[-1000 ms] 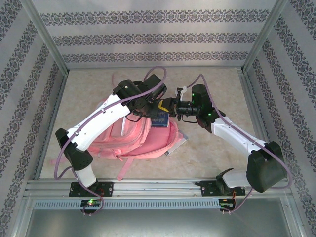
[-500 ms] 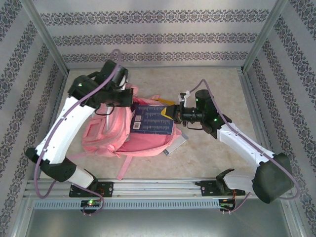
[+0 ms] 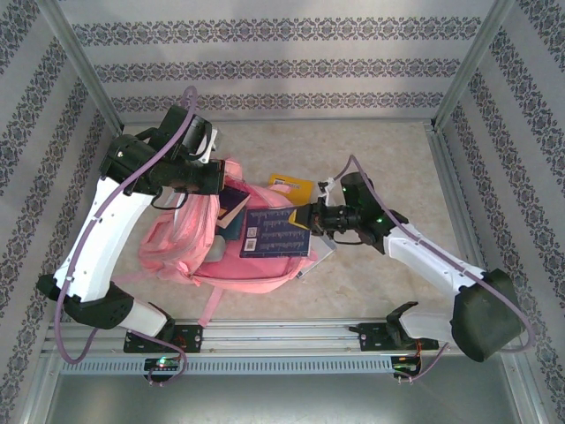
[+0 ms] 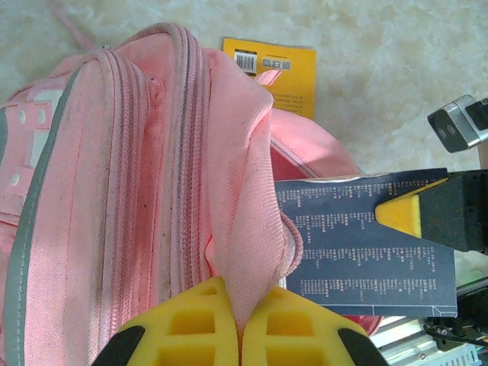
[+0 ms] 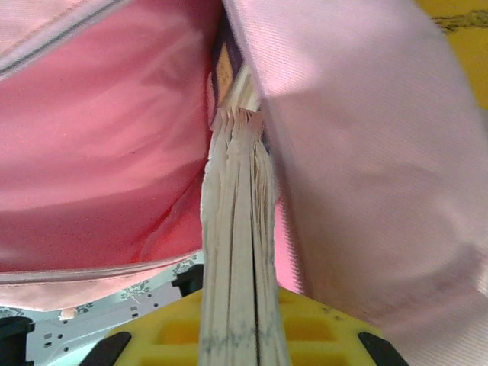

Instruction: Pack the student bag

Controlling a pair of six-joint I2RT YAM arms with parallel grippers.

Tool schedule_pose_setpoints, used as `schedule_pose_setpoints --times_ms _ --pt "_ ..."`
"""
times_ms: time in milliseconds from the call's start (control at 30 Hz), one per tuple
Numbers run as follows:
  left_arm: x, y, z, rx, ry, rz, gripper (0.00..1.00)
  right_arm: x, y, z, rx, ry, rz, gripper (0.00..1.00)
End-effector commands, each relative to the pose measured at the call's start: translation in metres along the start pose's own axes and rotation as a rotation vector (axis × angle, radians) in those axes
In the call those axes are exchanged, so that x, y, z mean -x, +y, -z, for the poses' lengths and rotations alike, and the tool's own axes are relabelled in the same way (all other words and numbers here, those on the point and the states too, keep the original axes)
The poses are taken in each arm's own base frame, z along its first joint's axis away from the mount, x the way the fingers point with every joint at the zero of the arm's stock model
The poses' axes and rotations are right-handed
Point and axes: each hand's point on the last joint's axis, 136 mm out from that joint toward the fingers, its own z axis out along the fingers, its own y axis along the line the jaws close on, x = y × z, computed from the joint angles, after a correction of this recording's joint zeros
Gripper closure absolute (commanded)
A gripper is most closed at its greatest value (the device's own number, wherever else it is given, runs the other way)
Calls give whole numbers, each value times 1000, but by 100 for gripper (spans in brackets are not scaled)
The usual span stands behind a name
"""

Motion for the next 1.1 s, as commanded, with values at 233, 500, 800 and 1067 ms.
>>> schedule_pose_setpoints --times_ms 233,500,800,1067 --pt "33 -14 24 -74 -149 -17 100 30 75 -38 102 -40 3 100" --pt "47 -19 31 -89 -188 -21 100 45 57 -86 -6 -129 -154 100" --pt "52 -25 34 -113 -198 -45 100 61 57 -160 -146 -197 -118 100" --pt "65 -21 37 -69 -221 -42 100 63 31 -230 -249 -146 -91 85"
